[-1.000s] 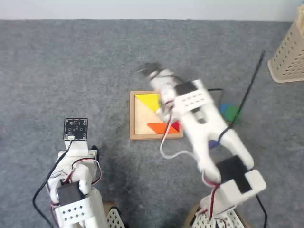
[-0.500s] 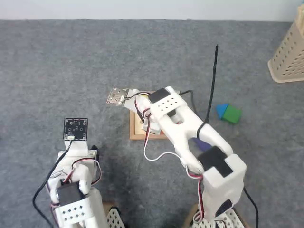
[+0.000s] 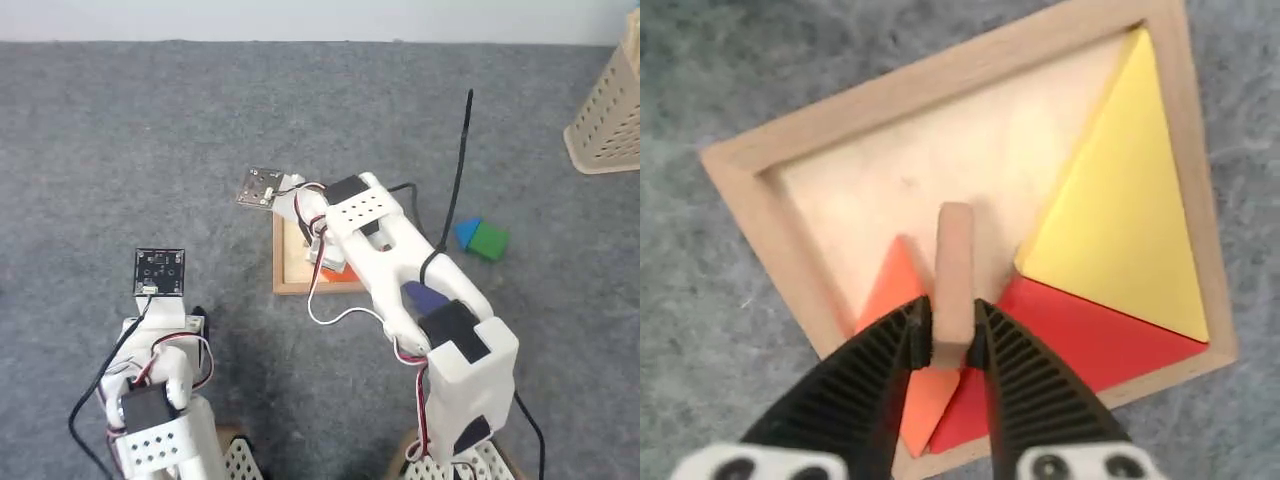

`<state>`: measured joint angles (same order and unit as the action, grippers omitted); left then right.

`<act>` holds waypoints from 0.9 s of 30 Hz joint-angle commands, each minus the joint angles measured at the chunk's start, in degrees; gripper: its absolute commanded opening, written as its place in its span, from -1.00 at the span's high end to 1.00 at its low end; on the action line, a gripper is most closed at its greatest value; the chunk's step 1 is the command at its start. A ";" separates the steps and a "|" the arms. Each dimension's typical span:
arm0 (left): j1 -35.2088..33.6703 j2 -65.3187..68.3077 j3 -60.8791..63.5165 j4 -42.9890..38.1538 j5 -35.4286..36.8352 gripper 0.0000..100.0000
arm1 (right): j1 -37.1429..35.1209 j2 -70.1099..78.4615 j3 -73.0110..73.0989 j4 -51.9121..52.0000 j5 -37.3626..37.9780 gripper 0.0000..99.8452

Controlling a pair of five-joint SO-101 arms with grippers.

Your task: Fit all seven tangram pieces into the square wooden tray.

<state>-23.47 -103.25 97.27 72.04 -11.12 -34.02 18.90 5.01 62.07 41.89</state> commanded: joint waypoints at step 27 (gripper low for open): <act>-0.26 -0.44 -0.66 0.18 -0.35 0.66 | 3.30 -0.66 -5.89 -4.35 -11.52 0.80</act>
<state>-23.47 -103.25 97.27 72.04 -11.12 -30.07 18.90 0.97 58.90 31.25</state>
